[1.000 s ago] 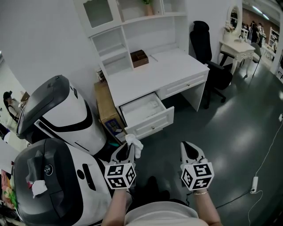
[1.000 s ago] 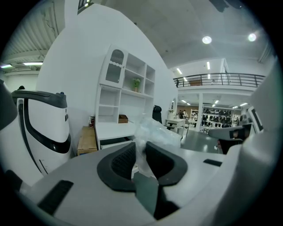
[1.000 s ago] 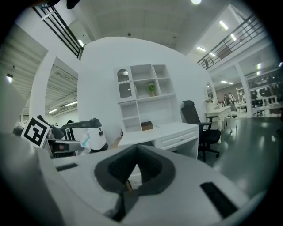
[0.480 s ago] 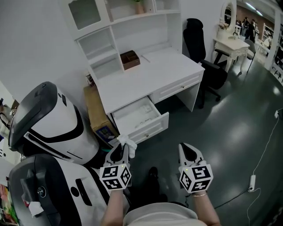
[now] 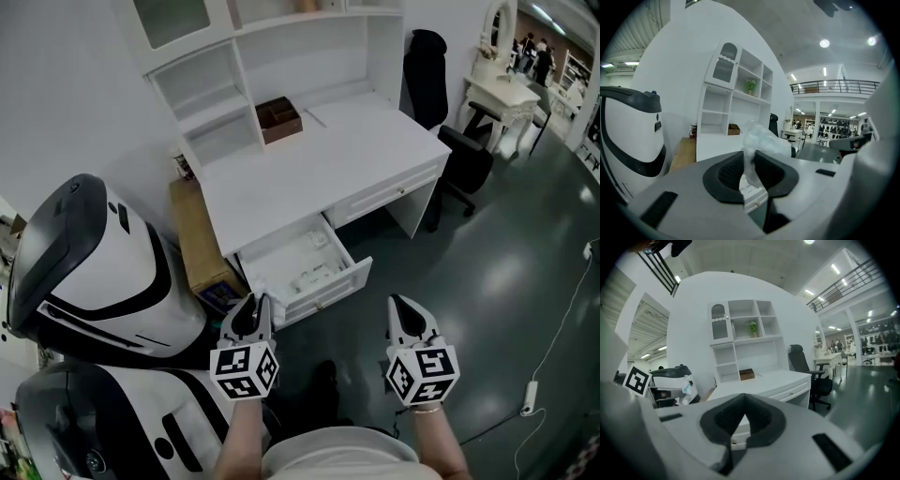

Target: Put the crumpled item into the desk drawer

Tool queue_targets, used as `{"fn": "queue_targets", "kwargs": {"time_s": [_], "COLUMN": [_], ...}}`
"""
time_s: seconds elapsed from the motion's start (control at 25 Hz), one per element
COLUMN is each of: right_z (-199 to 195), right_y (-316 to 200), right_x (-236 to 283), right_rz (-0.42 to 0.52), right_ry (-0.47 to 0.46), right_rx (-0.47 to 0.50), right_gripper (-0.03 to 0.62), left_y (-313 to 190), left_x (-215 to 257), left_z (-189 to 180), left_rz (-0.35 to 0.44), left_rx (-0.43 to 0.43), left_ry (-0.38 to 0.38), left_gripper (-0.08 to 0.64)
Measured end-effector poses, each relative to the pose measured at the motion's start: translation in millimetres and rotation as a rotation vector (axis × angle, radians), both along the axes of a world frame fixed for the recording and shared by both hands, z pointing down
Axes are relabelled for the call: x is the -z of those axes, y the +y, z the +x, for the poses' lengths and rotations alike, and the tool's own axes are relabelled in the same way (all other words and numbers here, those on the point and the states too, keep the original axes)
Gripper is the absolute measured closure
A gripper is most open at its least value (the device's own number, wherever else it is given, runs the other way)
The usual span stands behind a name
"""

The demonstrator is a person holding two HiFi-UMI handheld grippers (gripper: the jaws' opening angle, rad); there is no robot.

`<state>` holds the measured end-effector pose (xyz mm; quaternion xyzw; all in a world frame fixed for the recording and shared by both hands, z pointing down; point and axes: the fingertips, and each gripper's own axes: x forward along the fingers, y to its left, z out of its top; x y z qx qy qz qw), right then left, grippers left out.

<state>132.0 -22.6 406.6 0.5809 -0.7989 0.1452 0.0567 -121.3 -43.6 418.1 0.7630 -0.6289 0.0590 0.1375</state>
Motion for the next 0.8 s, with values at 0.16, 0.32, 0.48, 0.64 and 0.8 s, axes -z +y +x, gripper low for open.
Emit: {"fn": "queue_targets", "kwargs": {"time_s": [0.16,0.32,0.48,0.64,0.8], "right_z": [-12.0,-26.2,-38.7,-48.2,-50.6], "right_y": [-38.3,-72.4,-99.4,-123.0,-137.9], "right_x": [0.1,-0.7,1.5,5.8,8.1], "right_rz": [-0.011,-0.022,-0.019,-0.013,-0.013], "right_ry": [0.005,0.011,0.021,0.028,0.031], "right_rx": [-0.009,-0.012,-0.014,-0.012,-0.017], "right_gripper": [0.591,0.591,0.591,0.591,0.591], "left_y": [-36.1,-68.4,-95.5,-119.5,-135.8], "left_x": [-2.6,-6.0,-9.3,-10.0,-9.7], "left_z": [-14.5,-25.6,-32.7,-39.9,-41.0], "left_rz": [-0.009,-0.013,-0.009,-0.007,-0.006], "left_rx": [-0.002,-0.019,-0.041,-0.052,-0.069], "left_ry": [-0.003,0.003,0.004,0.016,0.028], "left_gripper": [0.494,0.494,0.494,0.494,0.494]}}
